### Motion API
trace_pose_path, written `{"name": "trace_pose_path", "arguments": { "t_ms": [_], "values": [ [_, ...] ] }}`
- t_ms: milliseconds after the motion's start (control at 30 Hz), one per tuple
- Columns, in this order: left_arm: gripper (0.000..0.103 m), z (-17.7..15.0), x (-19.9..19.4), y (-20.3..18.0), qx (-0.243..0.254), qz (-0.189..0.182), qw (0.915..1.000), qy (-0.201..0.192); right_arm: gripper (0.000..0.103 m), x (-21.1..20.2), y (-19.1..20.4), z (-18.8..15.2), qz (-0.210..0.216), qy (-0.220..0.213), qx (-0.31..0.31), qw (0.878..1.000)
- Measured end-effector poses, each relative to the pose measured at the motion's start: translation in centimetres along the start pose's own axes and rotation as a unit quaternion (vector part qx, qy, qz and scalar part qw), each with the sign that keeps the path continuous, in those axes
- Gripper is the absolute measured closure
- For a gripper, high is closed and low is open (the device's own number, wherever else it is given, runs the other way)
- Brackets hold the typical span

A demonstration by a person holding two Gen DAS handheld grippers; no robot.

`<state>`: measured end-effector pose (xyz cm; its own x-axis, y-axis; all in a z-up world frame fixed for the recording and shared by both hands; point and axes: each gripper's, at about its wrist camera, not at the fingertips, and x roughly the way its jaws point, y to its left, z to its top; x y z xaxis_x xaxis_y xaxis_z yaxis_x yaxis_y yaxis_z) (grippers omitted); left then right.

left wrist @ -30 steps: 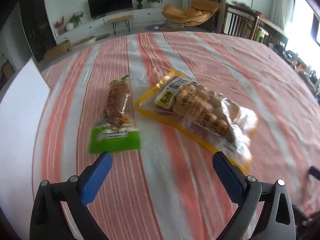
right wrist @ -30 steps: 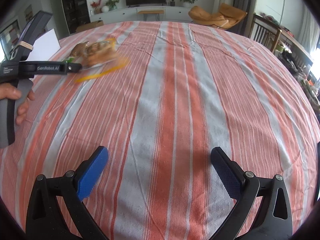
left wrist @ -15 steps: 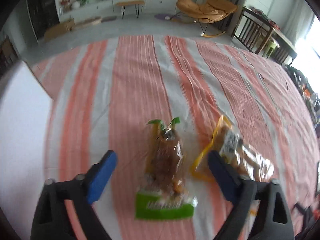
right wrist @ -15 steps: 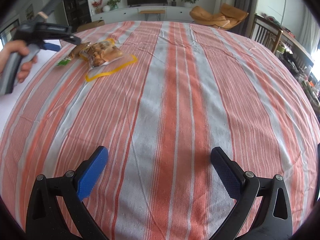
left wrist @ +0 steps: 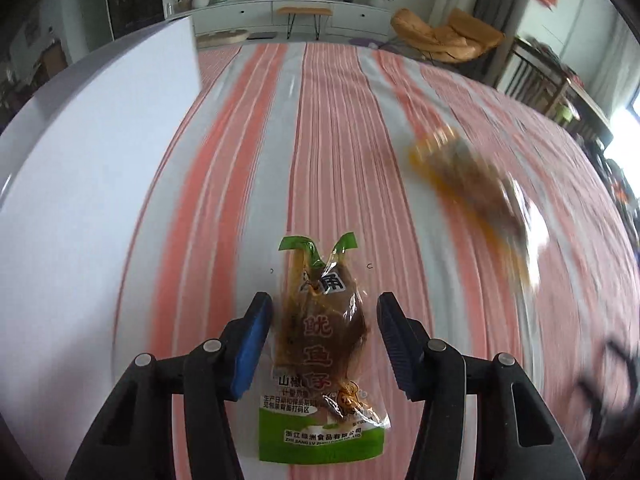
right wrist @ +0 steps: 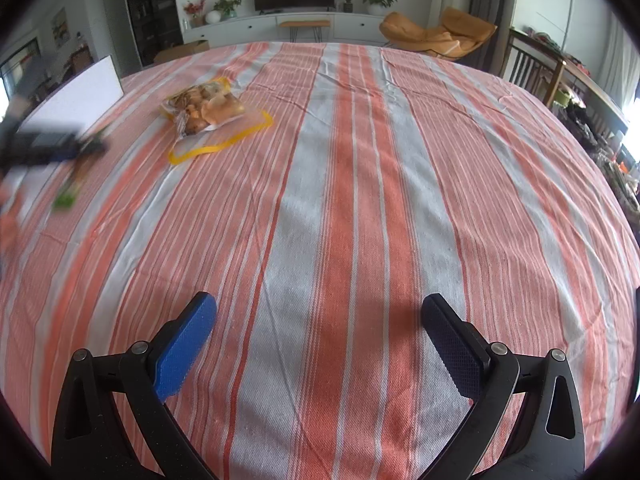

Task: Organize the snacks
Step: 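Grasp the green-labeled fish snack bag with the left tool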

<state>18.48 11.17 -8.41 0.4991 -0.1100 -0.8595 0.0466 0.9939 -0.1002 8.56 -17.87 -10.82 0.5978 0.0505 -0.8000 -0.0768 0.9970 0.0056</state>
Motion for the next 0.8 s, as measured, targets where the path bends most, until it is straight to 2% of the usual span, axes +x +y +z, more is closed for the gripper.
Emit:
{"name": "trace_pose_path", "arguments": {
  "t_ms": [100,133,167,233,300,400,800],
  "values": [
    [0.043,-3.7,-2.2,0.3,0.004,0.0,0.9999,-0.015,0.0,0.0,0.0,0.0,0.0,0.0,0.0,1.0],
    [0.034,-4.4,-2.2,0.5,0.004,0.004,0.9998,-0.021,0.0,0.0,0.0,0.0,0.0,0.0,0.0,1.0],
    [0.024,-4.6,-2.1,0.3,0.005,0.01,0.9996,-0.027,0.0,0.0,0.0,0.0,0.0,0.0,0.0,1.0],
    [0.014,-4.7,-1.7,0.4,0.006,0.034,0.9985,-0.041,0.0,0.0,0.0,0.0,0.0,0.0,0.0,1.0],
    [0.009,-4.6,-1.0,0.2,0.016,0.055,0.9967,-0.057,0.0,0.0,0.0,0.0,0.0,0.0,0.0,1.0],
    [0.001,-4.3,-0.5,0.2,0.009,0.058,0.9969,-0.053,0.0,0.0,0.0,0.0,0.0,0.0,0.0,1.0],
    [0.0,-4.2,-0.1,0.4,0.008,0.056,0.9971,-0.051,0.0,0.0,0.1,0.1,0.0,-0.001,0.0,1.0]
  ]
}}
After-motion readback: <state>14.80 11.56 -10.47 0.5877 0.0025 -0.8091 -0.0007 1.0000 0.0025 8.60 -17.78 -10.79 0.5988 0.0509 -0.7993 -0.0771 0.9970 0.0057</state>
